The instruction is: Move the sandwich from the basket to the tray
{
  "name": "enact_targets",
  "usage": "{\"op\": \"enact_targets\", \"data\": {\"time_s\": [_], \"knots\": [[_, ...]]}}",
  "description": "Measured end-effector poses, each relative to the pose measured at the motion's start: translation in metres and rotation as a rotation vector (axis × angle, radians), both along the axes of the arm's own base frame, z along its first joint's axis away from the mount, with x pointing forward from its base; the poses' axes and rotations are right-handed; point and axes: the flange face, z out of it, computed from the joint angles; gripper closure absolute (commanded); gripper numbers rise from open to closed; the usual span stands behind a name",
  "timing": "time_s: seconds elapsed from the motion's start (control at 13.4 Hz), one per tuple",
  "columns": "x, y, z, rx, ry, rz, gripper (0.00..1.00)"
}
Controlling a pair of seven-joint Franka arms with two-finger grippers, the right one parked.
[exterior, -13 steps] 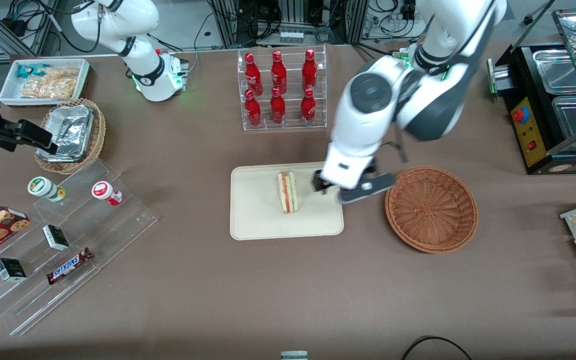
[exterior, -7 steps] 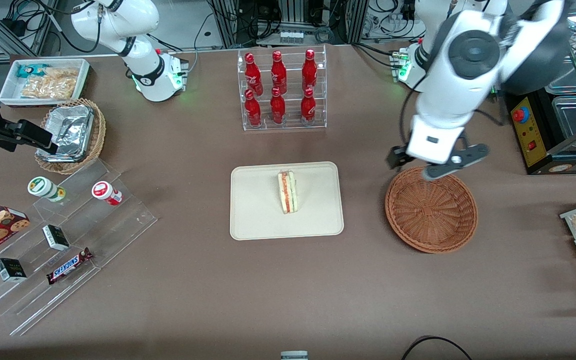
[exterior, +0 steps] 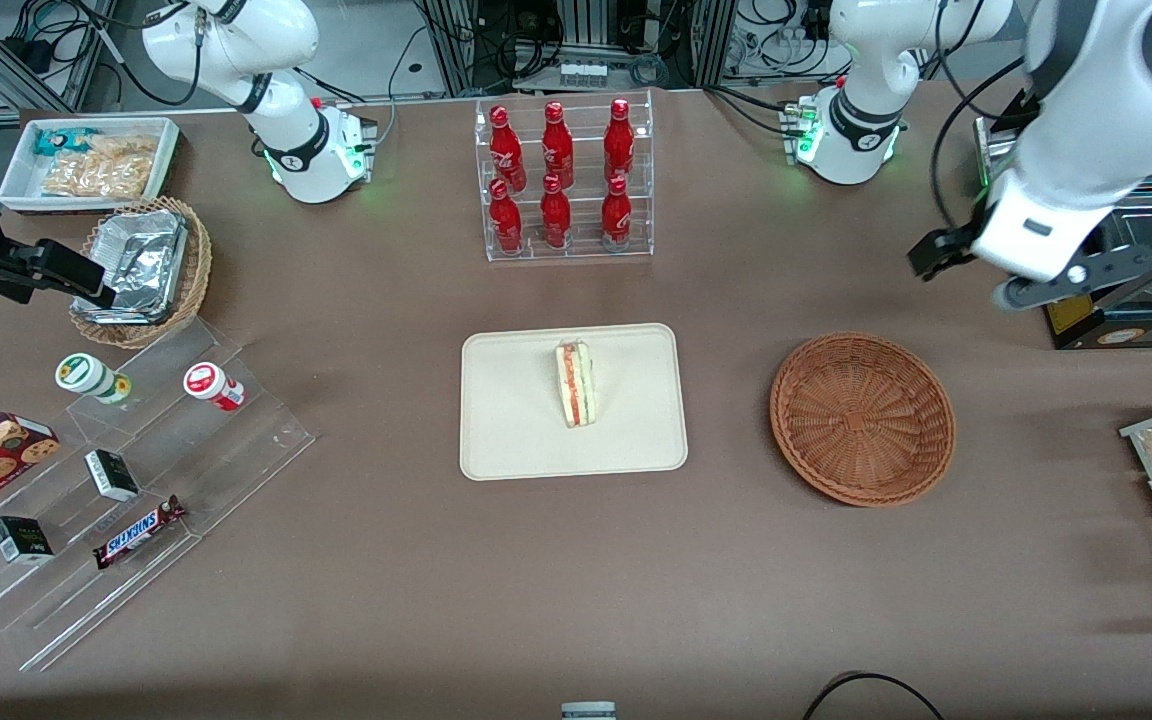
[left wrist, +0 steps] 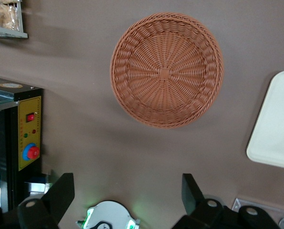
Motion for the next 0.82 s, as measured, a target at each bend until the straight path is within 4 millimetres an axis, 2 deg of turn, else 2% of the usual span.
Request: {"op": "enact_targets", "data": {"time_s": [0.15, 0.22, 0.3, 0.52, 0.67, 0.82], "knots": [[-0.002, 0.038, 0.010, -0.062, -0.006, -0.011, 0.00], [0.001, 0.051, 0.012, -0.081, -0.009, -0.030, 0.00], [0.005, 0.056, 0.015, -0.089, -0.016, -0.044, 0.00], [0.032, 0.050, 0.024, -0.104, -0.055, -0.082, 0.00], [0.052, 0.049, 0.020, -0.109, -0.059, -0.086, 0.00], [0.062, 0.049, 0.014, -0.112, -0.051, -0.085, 0.00]]}}
